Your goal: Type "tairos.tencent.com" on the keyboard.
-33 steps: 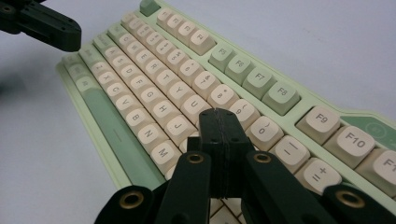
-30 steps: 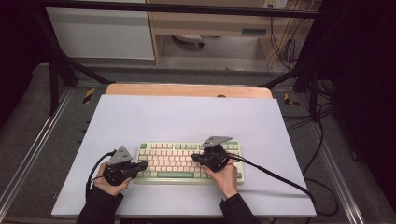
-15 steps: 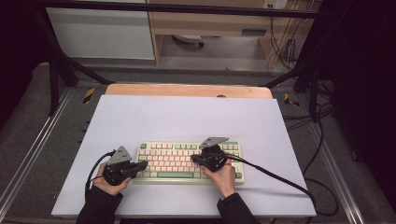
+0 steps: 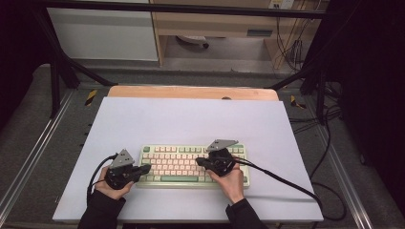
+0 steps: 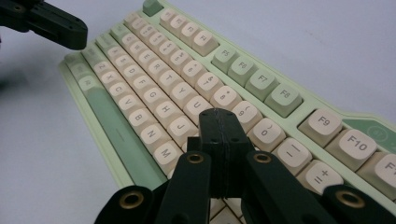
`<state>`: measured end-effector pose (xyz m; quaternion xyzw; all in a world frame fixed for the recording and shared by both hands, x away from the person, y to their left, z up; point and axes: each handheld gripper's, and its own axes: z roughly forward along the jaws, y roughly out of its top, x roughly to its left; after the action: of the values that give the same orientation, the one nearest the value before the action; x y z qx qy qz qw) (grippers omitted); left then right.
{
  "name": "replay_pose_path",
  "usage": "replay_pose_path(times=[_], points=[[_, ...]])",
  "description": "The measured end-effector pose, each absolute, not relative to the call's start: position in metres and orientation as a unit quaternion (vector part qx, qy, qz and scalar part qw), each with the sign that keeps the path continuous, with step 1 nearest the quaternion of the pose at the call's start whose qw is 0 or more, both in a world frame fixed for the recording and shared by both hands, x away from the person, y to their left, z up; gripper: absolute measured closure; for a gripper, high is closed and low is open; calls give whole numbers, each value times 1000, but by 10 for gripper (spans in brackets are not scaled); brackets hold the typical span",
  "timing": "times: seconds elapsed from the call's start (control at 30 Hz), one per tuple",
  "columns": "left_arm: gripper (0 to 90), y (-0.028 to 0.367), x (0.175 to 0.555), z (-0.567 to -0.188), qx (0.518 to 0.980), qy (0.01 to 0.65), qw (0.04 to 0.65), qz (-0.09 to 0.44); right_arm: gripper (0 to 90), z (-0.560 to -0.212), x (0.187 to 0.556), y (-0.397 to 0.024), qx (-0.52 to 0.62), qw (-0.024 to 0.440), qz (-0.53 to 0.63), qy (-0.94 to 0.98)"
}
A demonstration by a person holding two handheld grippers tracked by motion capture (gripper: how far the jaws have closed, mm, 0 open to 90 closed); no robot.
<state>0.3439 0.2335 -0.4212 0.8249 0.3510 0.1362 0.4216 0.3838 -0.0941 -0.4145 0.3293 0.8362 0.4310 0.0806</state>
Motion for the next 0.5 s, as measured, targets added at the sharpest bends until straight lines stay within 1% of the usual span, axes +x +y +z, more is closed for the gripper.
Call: replay_pose_path(times=[0.5], points=[[895, 234, 344, -421, 824, 351, 423, 136, 900, -408, 374, -90, 315, 75, 442, 837]])
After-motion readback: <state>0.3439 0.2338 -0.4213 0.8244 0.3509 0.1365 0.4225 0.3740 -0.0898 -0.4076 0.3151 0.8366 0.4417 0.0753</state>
